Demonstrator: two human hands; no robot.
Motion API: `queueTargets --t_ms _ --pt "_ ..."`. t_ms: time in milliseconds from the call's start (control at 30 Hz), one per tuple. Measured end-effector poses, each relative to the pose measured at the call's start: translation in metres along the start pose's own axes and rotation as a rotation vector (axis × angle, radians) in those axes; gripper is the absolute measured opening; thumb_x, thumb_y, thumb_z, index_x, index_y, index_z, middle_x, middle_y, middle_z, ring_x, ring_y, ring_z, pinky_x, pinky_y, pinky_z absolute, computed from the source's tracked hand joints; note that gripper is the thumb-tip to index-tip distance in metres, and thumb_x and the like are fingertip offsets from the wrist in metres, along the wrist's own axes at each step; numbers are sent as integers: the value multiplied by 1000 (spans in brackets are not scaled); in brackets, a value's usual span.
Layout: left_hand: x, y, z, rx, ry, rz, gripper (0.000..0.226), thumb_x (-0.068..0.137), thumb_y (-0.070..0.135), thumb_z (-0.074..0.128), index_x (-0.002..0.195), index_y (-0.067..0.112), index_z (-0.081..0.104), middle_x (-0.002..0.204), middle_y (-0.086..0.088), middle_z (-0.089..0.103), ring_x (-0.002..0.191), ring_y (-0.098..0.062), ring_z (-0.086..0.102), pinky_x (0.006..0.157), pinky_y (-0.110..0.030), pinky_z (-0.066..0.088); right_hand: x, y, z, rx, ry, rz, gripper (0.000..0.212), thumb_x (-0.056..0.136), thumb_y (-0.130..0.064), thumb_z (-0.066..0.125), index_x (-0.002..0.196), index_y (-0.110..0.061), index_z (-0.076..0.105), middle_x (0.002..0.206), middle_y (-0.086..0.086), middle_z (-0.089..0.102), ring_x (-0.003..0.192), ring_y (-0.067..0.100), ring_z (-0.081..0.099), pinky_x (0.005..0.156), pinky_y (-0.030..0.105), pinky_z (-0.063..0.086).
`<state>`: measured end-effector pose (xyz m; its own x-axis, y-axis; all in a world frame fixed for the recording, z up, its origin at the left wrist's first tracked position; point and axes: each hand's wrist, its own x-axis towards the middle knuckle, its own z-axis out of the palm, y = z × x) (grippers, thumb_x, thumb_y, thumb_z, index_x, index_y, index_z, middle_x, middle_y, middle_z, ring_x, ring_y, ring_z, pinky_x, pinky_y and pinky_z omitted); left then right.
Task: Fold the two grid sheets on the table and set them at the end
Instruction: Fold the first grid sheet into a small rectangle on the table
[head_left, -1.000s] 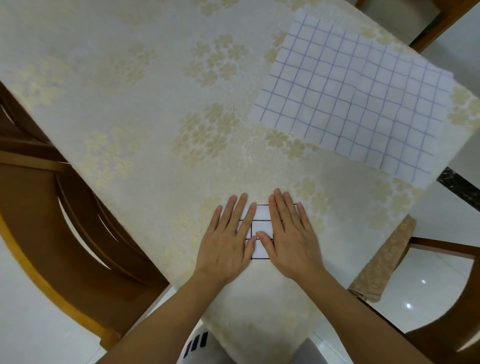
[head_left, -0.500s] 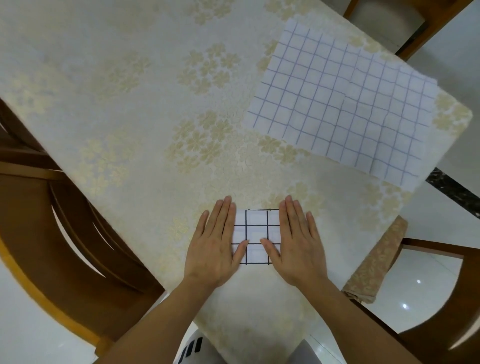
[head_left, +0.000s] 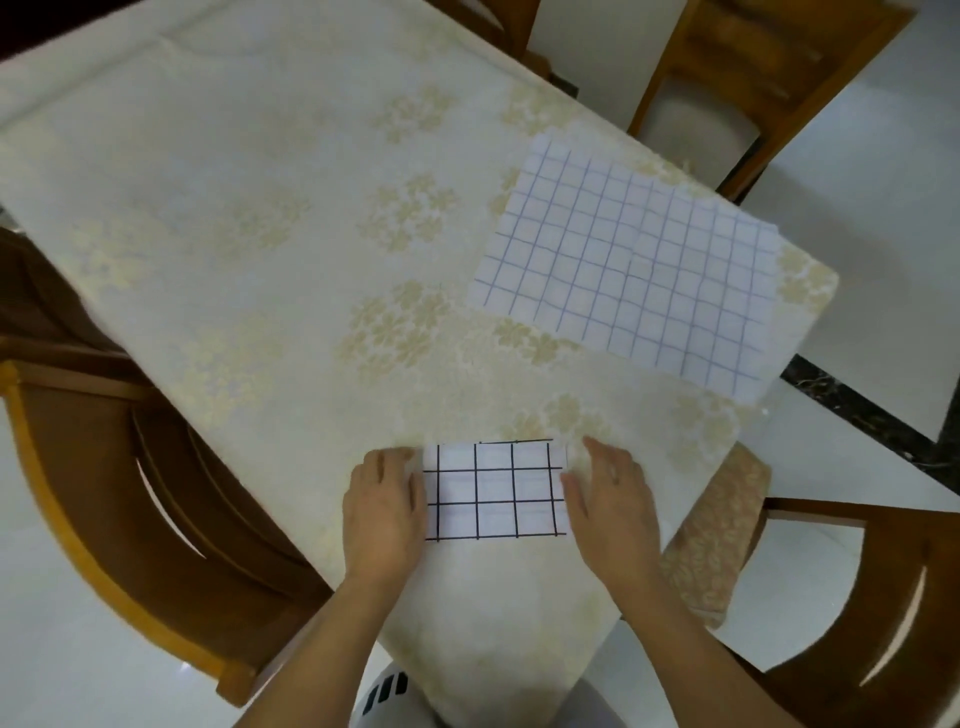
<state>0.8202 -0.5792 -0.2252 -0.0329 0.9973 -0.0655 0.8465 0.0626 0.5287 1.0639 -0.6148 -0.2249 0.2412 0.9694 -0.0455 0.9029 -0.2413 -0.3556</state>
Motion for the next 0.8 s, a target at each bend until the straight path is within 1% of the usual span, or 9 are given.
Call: queueTargets --t_ms 33,67,167,300,400,467,533,633,800 --pt "-2 0 -3 -63 -2 -90 18 97 17 55 111 9 63 105 -6 61 93 -27 59 77 -37 49 -2 2 -1 22 18 40 42 97 -33 55 132 -9 54 119 13 61 106 33 58 85 45 54" --pt "-4 0 -5 -111 -15 -168 14 98 20 54 105 12 63 98 -2 60 87 -24 59 72 -35 48 -3 3 0 41 14 65 35 96 -31 57 125 -10 58 109 11 62 96 31 60 76 42 54" --pt "-10 -1 -5 -131 -68 -307 12 97 28 53 98 19 62 89 4 61 80 -18 60 67 -31 47 -4 -1 2 116 -55 149 19 96 -31 57 107 -16 61 97 3 60 84 24 60 63 34 50" --pt "-14 2 0 -95 -132 -420 17 96 38 57 95 22 62 88 5 65 78 -16 60 68 -32 51 -2 -10 5 155 -121 315 20 97 -36 56 94 -16 57 91 0 58 77 20 55 61 30 41" --pt "-14 8 2 -102 -146 -484 18 95 39 59 93 22 63 86 5 66 75 -14 60 65 -29 48 3 -15 8 186 -129 447 23 94 -39 61 93 -16 57 89 -1 60 74 19 54 60 29 39" --pt "-13 13 4 -98 -158 -508 19 96 39 58 95 21 64 86 5 66 75 -15 60 62 -27 44 6 -18 10 192 -144 520 26 92 -42 63 92 -16 57 87 1 63 74 20 56 59 29 39" --pt "-12 18 5 -87 -177 -538 20 96 39 57 99 21 65 88 4 66 75 -15 59 59 -26 41 9 -22 10 195 -163 566 29 90 -44 65 92 -16 57 85 0 63 74 20 54 58 29 37" --pt "-12 23 9 -64 -193 -580 21 97 37 57 103 18 63 92 1 66 77 -17 58 61 -28 40 11 -28 9 201 -198 613 29 89 -44 67 94 -16 58 83 -2 58 75 19 50 60 28 35" --pt "-10 26 11 -76 -208 -609 21 97 35 56 105 16 62 97 0 63 81 -17 56 65 -29 41 14 -30 11 339 -230 698 23 90 -36 69 92 -15 59 82 -1 59 77 20 57 64 29 40"
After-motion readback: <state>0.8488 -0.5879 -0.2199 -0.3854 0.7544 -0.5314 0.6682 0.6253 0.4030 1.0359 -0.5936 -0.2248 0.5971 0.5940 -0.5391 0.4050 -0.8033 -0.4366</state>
